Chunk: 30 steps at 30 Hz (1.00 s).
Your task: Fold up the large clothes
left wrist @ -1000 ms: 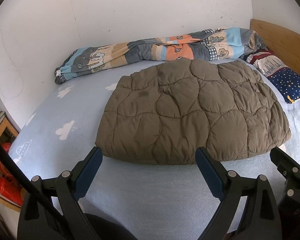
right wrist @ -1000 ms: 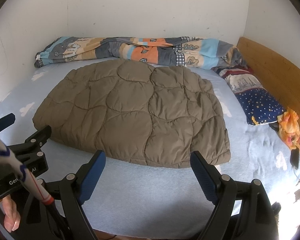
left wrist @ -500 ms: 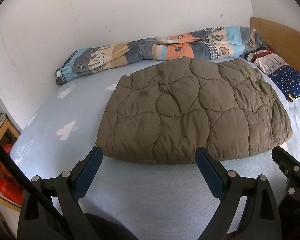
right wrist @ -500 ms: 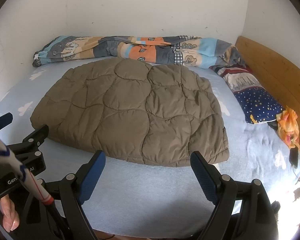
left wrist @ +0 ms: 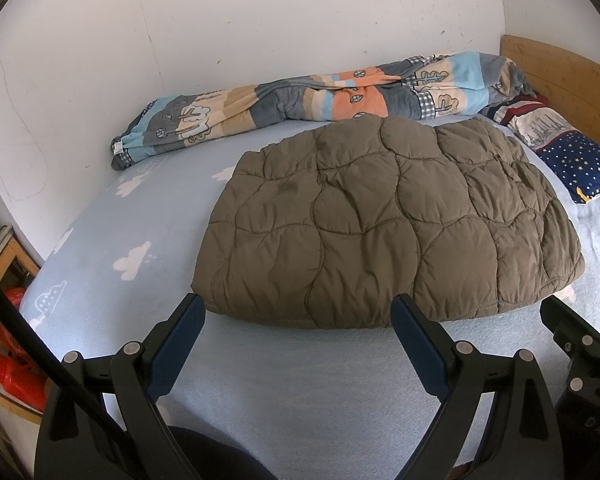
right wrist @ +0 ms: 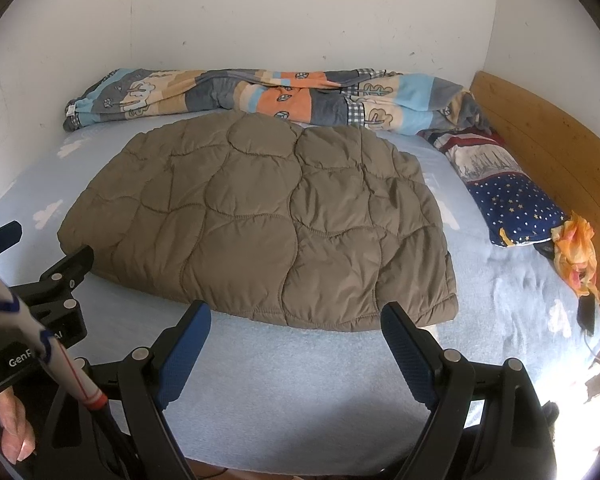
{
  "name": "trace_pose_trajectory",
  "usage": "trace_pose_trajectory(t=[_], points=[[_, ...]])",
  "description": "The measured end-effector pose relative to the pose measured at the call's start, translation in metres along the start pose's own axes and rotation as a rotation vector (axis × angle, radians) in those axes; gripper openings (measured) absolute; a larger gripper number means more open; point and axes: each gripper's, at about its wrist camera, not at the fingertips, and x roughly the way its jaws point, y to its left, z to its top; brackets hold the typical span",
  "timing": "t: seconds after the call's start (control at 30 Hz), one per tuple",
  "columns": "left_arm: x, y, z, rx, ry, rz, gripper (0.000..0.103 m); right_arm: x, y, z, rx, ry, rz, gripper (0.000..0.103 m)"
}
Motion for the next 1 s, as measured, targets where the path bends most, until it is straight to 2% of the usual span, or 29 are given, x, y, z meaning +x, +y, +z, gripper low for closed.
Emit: trace_pose_trajectory(t=[1.0], points=[[-0.0005,-0.0012,-0.0003,0.002,0.000,-0.001,0.093,0.0008,-0.0011,-0.0027,-0.006,0.000,-0.014,0.090]])
